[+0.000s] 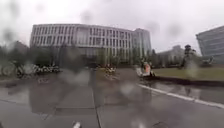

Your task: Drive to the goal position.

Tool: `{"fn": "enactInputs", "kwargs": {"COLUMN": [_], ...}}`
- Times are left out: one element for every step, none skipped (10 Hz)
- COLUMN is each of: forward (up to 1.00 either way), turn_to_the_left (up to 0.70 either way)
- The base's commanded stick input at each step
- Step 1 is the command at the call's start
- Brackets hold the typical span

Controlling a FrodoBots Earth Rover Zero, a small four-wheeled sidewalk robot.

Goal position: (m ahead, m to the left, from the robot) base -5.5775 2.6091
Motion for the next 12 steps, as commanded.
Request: {"fn": "enactInputs", "kwargs": {"forward": [0.70, 0.70, 0.70, 0.70, 0.70, 0.70, 0.70, 0.70, 0.70, 0.70, 0.70, 0.70], "turn_to_the_left": [0.15, 0.15, 0.14, 0.12, 0.14, 0.15, 0.15, 0.13, 0.09, 0.05, 0.02, 0.01]}}
